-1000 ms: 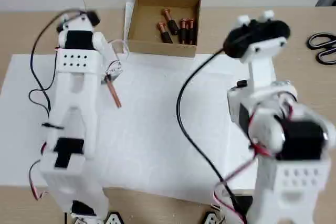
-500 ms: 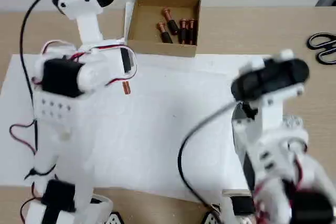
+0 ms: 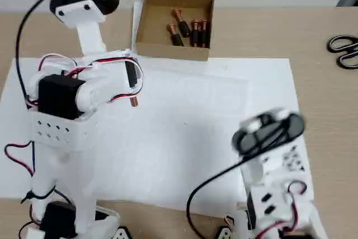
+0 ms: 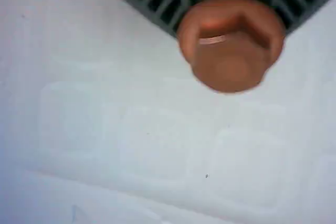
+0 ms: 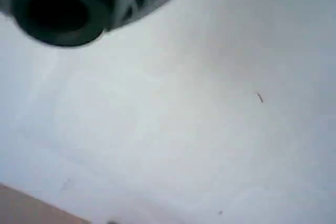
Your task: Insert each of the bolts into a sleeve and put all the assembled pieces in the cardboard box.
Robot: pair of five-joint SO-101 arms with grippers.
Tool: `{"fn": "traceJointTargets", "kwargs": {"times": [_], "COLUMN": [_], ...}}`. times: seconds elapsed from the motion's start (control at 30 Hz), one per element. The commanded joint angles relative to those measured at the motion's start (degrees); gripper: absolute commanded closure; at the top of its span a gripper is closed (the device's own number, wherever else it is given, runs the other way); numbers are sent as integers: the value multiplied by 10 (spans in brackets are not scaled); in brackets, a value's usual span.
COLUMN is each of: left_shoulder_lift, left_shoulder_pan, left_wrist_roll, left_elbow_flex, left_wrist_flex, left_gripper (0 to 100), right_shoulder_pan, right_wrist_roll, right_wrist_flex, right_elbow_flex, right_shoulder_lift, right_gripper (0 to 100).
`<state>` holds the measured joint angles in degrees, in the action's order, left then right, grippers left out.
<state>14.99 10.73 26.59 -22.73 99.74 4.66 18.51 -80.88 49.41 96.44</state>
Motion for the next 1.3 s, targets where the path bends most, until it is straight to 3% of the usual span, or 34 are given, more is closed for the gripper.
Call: {"fn": "traceJointTargets", "kwargs": {"times": [0.0, 0.1, 0.2, 0.4, 0.57, 1.0, 1.27], "left_shoulder_lift": [22, 22, 22, 18, 21, 22, 22], "left_shoulder_pan": [4, 4, 6, 59, 85, 121, 145], "left_wrist_roll": [0, 0, 0, 1, 1, 1, 1], "left_elbow_flex": [-2, 0, 0, 8, 93, 226, 261], "left_wrist_flex": [5, 2, -3, -22, -105, -258, -344], "left_gripper": [994, 994, 994, 994, 994, 994, 994], "right_shoulder_pan": [-8, -45, -64, 4, 60, 71, 167], "right_wrist_roll": [64, 38, -48, -165, -182, -187, -219], "right_wrist_flex": [43, 92, 145, 290, 331, 338, 340], "right_elbow_flex": [51, 112, 172, 260, 312, 397, 400], "right_shoulder_lift": [65, 75, 67, 65, 65, 66, 66], "right_gripper": [995, 995, 995, 995, 995, 995, 995]}}
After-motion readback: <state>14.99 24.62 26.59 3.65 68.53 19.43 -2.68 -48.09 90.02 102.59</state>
